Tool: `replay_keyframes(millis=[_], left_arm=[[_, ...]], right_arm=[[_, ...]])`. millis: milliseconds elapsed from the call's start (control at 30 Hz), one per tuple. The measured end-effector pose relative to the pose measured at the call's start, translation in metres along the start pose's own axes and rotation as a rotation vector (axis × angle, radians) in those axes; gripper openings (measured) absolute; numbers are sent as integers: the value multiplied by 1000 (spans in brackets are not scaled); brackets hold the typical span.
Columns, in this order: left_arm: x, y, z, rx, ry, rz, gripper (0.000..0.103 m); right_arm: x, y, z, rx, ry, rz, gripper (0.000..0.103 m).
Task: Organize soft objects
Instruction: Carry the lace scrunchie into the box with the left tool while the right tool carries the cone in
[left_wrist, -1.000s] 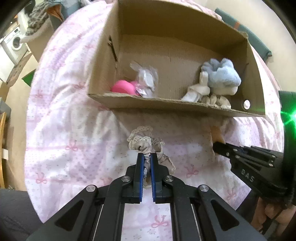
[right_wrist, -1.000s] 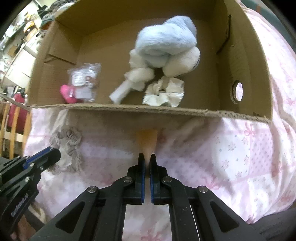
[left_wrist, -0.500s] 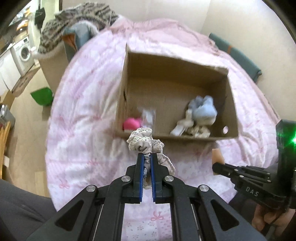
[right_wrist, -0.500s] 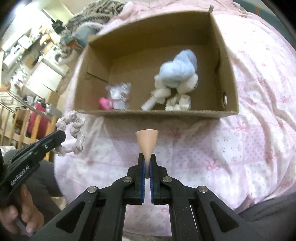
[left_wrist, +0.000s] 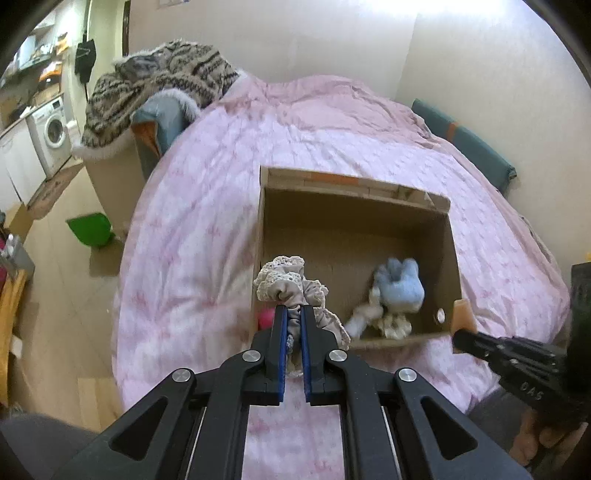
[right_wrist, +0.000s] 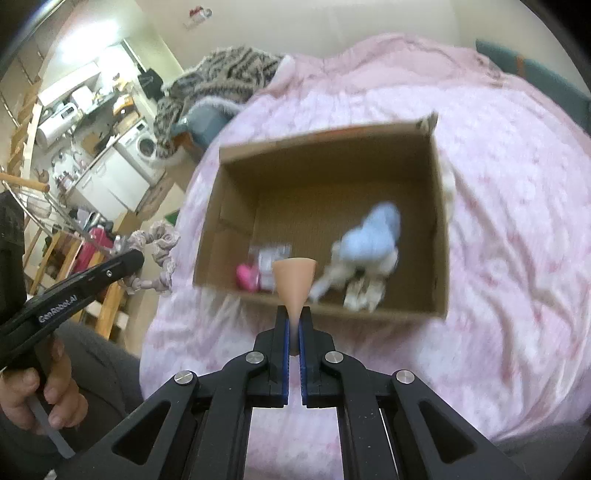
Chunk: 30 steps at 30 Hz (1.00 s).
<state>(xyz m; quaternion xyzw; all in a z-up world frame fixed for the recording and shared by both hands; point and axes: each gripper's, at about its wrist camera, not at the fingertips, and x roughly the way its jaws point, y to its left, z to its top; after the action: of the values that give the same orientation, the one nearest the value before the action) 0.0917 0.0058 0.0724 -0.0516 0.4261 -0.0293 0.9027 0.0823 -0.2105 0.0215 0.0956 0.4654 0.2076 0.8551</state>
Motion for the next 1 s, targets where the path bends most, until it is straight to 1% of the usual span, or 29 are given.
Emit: replay_keyframes(millis=[133,233,367,500,567,667,700,833,900,1000], left_arm=[[13,-3,20,2,-7,-6,7],[27,-6,29,9,0,-3,7],[47,-12,32,28,24,-4,7],[70,-16,27,23,49,-39,7],[81,-17,22,14,59,-55,7],[97,-22,14,28,96,-67,7],[102,-25,11,30,119,-75,7],[108,-35,3,44,154,-120,7],[108,-37,2,49,151,-124,7],[109,-37,3,57,144,-109,7]], right_arm=[[4,-7,22,2,-41,-7,6],[11,-14,35,15,-46,-13,6],[26,-25,43,33,-34,-20,6],[48,-37,38,72,-2,-20,6],[58,-44,34,105,17,-4,6],[71,-51,29,137,49,5,6],[74,-51,28,137,57,9,6],[83,-48,25,120,78,27,6],[86,-46,24,115,84,40,6],[89,-44,24,108,90,50,6]])
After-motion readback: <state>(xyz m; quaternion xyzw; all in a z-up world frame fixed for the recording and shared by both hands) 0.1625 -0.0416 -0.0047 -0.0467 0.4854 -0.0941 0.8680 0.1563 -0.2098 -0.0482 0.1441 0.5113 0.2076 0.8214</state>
